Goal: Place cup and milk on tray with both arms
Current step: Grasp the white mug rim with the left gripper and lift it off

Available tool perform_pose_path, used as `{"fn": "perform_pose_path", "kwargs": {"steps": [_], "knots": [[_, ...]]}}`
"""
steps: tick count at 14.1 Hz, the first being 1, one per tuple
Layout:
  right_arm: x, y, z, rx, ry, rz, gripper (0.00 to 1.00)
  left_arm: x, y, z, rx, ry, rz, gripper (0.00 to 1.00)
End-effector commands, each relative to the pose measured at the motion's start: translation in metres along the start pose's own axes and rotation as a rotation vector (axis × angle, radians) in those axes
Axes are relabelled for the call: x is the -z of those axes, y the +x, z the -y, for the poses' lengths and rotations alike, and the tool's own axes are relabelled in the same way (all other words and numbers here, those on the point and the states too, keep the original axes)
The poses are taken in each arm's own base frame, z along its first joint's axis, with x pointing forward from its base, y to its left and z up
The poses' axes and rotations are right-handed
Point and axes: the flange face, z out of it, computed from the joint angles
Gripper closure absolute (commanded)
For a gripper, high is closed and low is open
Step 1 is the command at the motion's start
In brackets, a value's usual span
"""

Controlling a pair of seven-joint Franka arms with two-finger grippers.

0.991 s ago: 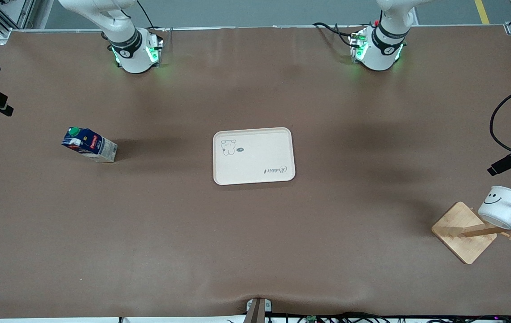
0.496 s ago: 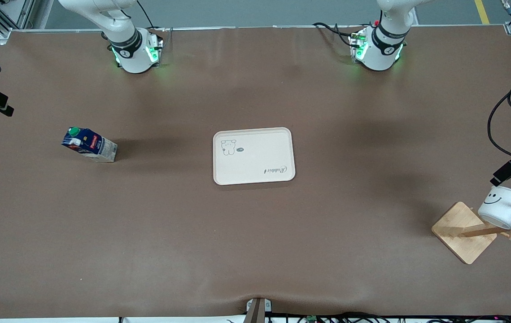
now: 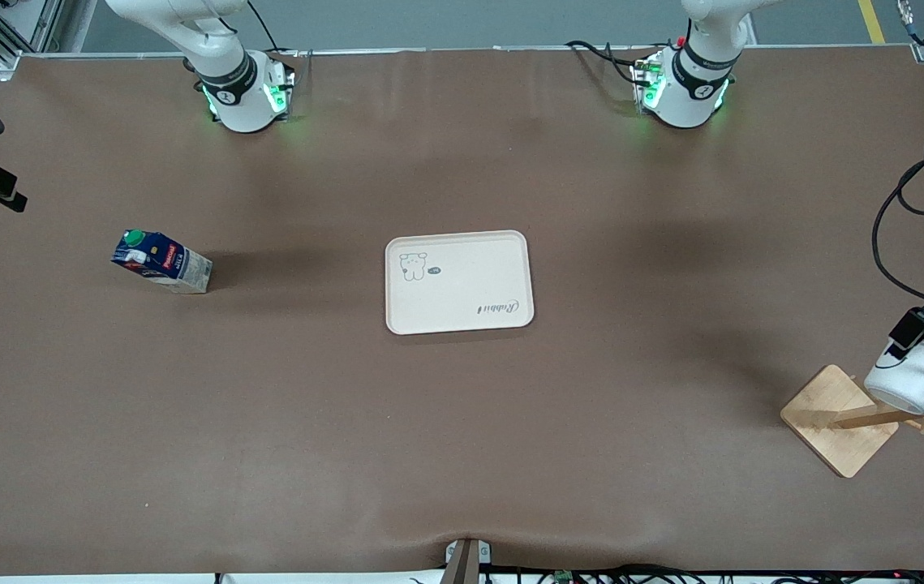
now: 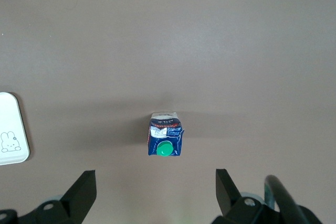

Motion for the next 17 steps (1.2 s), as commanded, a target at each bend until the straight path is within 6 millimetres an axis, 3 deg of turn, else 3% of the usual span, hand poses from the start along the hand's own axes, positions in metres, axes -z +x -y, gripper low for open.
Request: {"fn": "perform_pose_path", "kwargs": {"steps": [1, 12, 15, 17], "knots": [[0.006, 0.003, 0.0, -0.017, -0.018, -0.006, 0.0, -0.004, 0.001, -0.012, -0.017, -0.028, -0.021, 0.25], [0.005, 0.003, -0.001, -0.015, -0.017, -0.003, 0.0, -0.005, 0.004, -0.023, -0.075, -0.038, -0.026, 0.76], [0.004, 0.004, 0.002, -0.009, -0.015, -0.002, 0.0, -0.005, 0.004, -0.026, -0.082, -0.038, -0.026, 1.0], [0.003, 0.004, 0.001, -0.008, -0.019, -0.002, 0.0, -0.005, 0.004, -0.026, -0.082, -0.038, -0.026, 1.0]]}}
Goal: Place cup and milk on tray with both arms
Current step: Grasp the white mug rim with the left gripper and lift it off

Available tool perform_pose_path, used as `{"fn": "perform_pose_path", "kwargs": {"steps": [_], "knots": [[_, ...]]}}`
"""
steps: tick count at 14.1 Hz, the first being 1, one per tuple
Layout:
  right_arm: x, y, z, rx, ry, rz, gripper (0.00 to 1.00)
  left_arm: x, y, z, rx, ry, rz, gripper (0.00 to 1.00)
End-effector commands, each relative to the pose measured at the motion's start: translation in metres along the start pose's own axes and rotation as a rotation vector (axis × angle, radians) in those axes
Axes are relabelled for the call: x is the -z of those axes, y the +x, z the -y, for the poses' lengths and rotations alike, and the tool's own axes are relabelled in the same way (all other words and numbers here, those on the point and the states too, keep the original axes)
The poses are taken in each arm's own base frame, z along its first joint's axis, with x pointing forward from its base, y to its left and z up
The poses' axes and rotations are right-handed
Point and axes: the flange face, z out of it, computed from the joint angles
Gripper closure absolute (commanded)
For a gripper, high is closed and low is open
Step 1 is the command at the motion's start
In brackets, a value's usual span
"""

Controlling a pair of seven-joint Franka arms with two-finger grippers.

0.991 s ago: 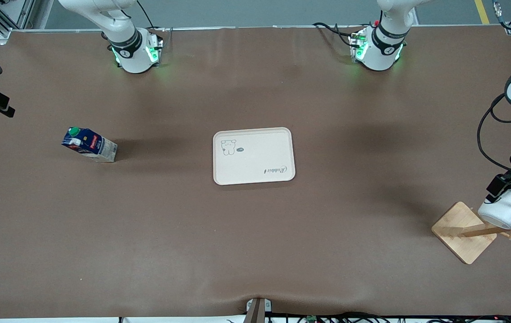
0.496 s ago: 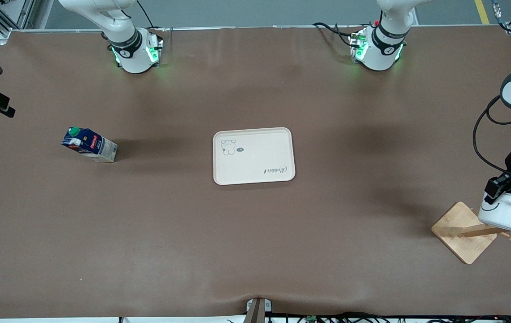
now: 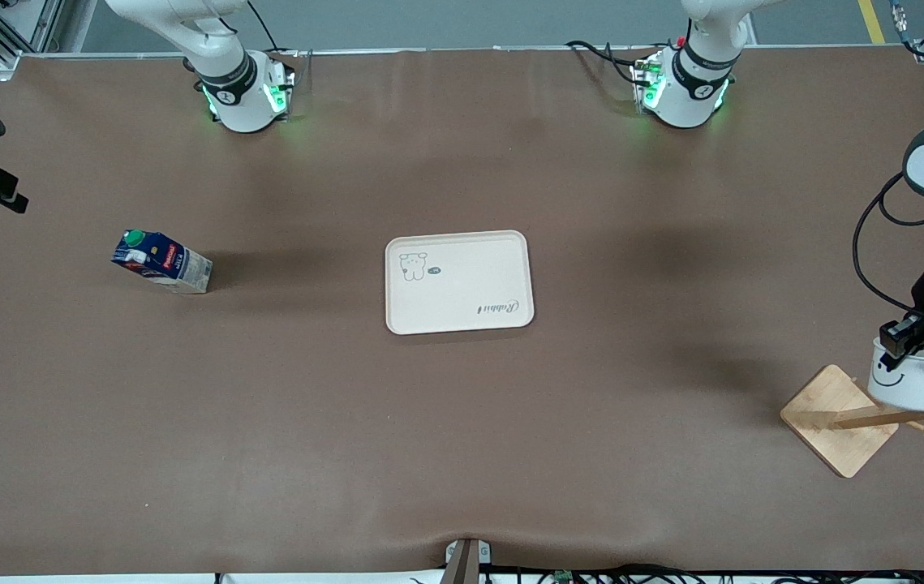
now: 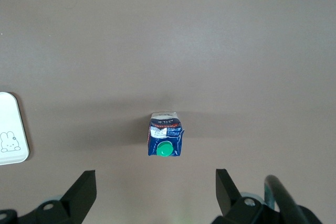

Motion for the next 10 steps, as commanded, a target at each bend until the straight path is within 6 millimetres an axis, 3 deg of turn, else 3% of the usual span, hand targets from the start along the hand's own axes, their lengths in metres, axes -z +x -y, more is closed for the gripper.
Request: {"fn": "perform_pose_path", "kwargs": {"steps": [1, 6, 10], "knots": [[0.006, 0.003, 0.001, -0.008, -0.018, -0.006, 0.0, -0.002, 0.004, 0.002, -0.014, -0.007, -0.006, 1.0], [0.009, 0.003, -0.002, -0.014, -0.017, -0.012, 0.0, 0.008, 0.007, -0.012, -0.033, -0.015, 0.004, 1.0], [0.006, 0.004, 0.002, -0.01, -0.016, -0.008, 0.0, 0.042, 0.022, -0.026, -0.043, -0.01, 0.105, 1.0]]}}
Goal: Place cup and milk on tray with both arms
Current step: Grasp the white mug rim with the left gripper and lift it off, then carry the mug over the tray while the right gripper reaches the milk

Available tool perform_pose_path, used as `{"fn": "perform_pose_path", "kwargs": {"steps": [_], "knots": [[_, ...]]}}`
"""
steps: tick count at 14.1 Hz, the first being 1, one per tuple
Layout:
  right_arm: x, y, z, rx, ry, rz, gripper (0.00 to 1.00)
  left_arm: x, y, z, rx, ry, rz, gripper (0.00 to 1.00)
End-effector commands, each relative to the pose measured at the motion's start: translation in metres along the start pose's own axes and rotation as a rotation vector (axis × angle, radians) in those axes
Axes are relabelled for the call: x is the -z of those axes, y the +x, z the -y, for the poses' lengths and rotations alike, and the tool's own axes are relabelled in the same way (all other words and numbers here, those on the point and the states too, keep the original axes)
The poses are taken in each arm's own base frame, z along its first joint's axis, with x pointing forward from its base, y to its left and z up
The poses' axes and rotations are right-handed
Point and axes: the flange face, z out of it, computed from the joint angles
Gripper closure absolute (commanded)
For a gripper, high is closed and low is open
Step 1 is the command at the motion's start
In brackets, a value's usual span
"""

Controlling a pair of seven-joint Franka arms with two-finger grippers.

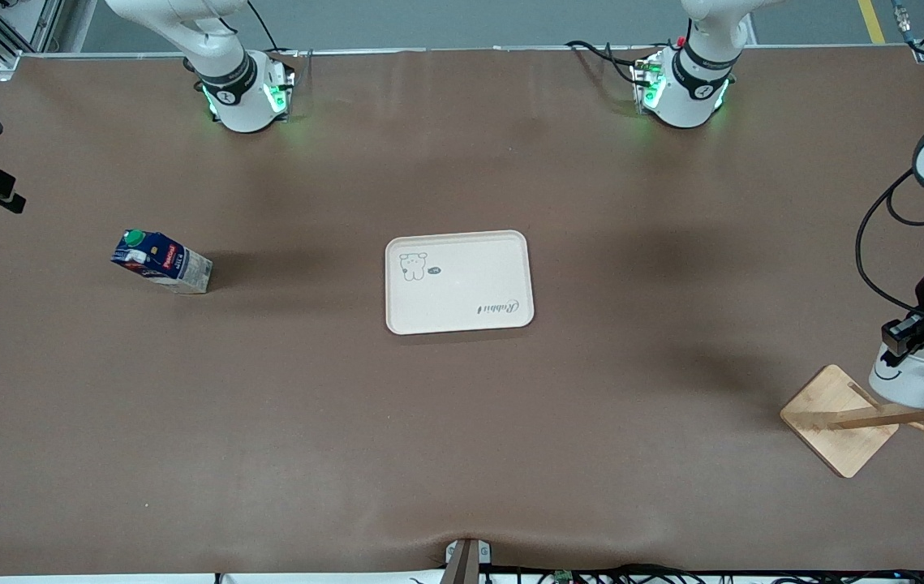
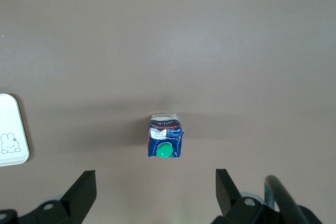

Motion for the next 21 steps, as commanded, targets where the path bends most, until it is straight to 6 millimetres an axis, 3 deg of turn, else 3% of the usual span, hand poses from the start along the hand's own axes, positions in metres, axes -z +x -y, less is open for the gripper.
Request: {"fn": "perform_pose_path", "kwargs": {"steps": [1, 4, 9, 12, 14, 18, 20, 21], "knots": [[0.003, 0.004, 0.002, -0.009, -0.015, -0.001, 0.0, 0.029, 0.007, -0.017, -0.032, -0.007, 0.049, 1.0], [0.003, 0.003, -0.002, -0.015, -0.016, -0.001, 0.0, 0.045, 0.011, -0.021, -0.031, -0.003, 0.098, 1.0], [-0.002, 0.007, 0.001, -0.009, -0.018, 0.009, 0.0, 0.054, 0.0, -0.059, 0.021, -0.012, 0.165, 1.0], [-0.002, 0.007, 0.001, -0.009, -0.02, 0.011, 0.0, 0.053, -0.016, -0.1, 0.063, -0.017, 0.217, 1.0], [-0.021, 0.018, -0.001, -0.018, -0.026, 0.047, 0.0, 0.053, -0.03, -0.126, 0.079, -0.004, 0.255, 1.0], [-0.026, 0.023, 0.005, -0.004, -0.029, 0.058, 0.0, 0.047, -0.056, -0.181, 0.086, 0.005, 0.284, 1.0], [-0.075, 0.05, 0.008, -0.013, -0.029, 0.135, 0.0, 0.038, -0.079, -0.222, 0.085, -0.007, 0.321, 1.0], [-0.083, 0.055, 0.011, -0.008, -0.034, 0.151, 0.0, 0.029, -0.092, -0.243, 0.096, -0.007, 0.345, 1.0]]}}
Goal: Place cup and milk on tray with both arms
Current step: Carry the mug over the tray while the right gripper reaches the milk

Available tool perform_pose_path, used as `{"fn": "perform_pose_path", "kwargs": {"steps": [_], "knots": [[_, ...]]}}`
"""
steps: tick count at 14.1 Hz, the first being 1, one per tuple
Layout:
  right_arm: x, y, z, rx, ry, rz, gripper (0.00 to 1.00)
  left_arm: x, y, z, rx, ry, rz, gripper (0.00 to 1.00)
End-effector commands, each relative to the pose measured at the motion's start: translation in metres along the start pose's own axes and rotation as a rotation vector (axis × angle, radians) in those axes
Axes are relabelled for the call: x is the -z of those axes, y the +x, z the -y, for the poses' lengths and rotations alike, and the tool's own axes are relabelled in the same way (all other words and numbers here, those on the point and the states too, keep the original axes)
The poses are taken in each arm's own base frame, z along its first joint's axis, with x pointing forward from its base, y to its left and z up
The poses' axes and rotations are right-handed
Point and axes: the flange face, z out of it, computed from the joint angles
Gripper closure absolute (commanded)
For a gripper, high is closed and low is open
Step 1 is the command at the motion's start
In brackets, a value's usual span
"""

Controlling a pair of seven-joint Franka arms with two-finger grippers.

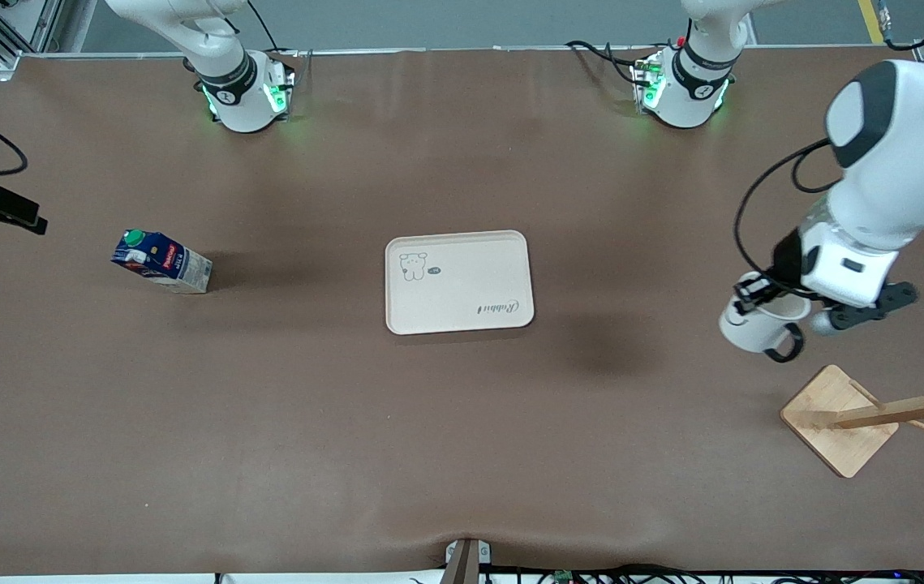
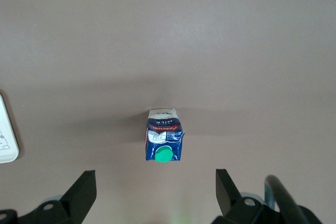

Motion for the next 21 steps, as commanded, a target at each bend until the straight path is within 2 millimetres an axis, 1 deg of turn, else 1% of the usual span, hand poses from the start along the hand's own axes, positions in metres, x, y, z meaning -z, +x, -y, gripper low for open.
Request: {"fn": "perform_pose_path", "kwargs": {"steps": [1, 2, 3, 5, 6, 7, 8, 9, 10, 11, 12, 13, 14, 15, 16, 17, 18, 19, 20, 21], "knots": [[-0.028, 0.025, 0.008, -0.005, -0.02, 0.06, 0.0, -0.033, -0.031, -0.051, 0.022, 0.016, 0.062, 1.0], [-0.028, 0.024, 0.004, -0.013, -0.019, 0.065, 0.0, -0.053, -0.046, -0.071, 0.043, 0.021, 0.102, 1.0], [-0.033, 0.025, 0.0, -0.019, -0.018, 0.077, 0.0, -0.069, -0.062, -0.092, 0.063, 0.027, 0.131, 1.0], [-0.039, 0.026, -0.003, -0.026, -0.016, 0.094, 0.0, -0.109, -0.093, -0.132, 0.094, 0.044, 0.198, 1.0], [-0.053, 0.03, -0.002, -0.026, -0.015, 0.123, 0.0, -0.124, -0.109, -0.155, 0.104, 0.045, 0.227, 1.0], [-0.073, 0.033, 0.004, -0.023, -0.021, 0.177, 0.0, -0.141, -0.126, -0.175, 0.123, 0.055, 0.253, 1.0], [-0.076, 0.035, 0.005, -0.014, -0.023, 0.196, 0.0, -0.164, -0.141, -0.191, 0.129, 0.078, 0.274, 1.0], [-0.086, 0.036, 0.009, -0.005, -0.027, 0.218, 0.0, -0.188, -0.162, -0.208, 0.108, 0.114, 0.272, 1.0], [-0.102, 0.044, 0.01, 0.001, -0.031, 0.241, 0.0, -0.206, -0.176, -0.221, 0.101, 0.143, 0.259, 1.0], [-0.106, 0.046, 0.011, 0.003, -0.033, 0.246, 0.0, -0.222, -0.183, -0.231, 0.113, 0.159, 0.253, 1.0], [-0.109, 0.046, 0.015, 0.011, -0.033, 0.252, 0.0, -0.235, -0.195, -0.243, 0.124, 0.164, 0.264, 1.0], [-0.112, 0.046, 0.017, 0.014, -0.033, 0.259, 0.0, -0.244, -0.206, -0.253, 0.118, 0.166, 0.272, 1.0], [-0.12, 0.045, 0.011, -0.003, -0.027, 0.273, 0.0, -0.253, -0.209, -0.256, 0.118, 0.173, 0.27, 1.0], [-0.131, 0.04, 0.005, -0.013, 0.003, 0.295, 0.0, -0.259, -0.219, -0.262, 0.107, 0.178, 0.273, 1.0], [-0.14, 0.035, -0.002, -0.028, 0.034, 0.298, 0.0, -0.261, -0.229, -0.266, 0.102, 0.185, 0.271, 1.0], [-0.143, 0.027, -0.005, -0.033, 0.045, 0.277, 0.0, -0.262, -0.235, -0.268, 0.104, 0.188, 0.273, 1.0], [-0.151, 0.017, -0.005, -0.033, 0.051, 0.256, 0.0, -0.263, -0.238, -0.269, 0.099, 0.192, 0.272, 1.0], [-0.157, 0.001, -0.007, -0.033, 0.061, 0.224, 0.0, -0.266, -0.242, -0.268, 0.094, 0.2, 0.274, 1.0], [-0.168, -0.015, -0.007, -0.036, 0.07, 0.176, 0.0, -0.268, -0.243, -0.268, 0.092, 0.202, 0.276, 1.0], [-0.175, -0.028, -0.01, -0.041, 0.077, 0.124, 0.0, -0.271, -0.243, -0.268, 0.091, 0.206, 0.279, 1.0]]}}
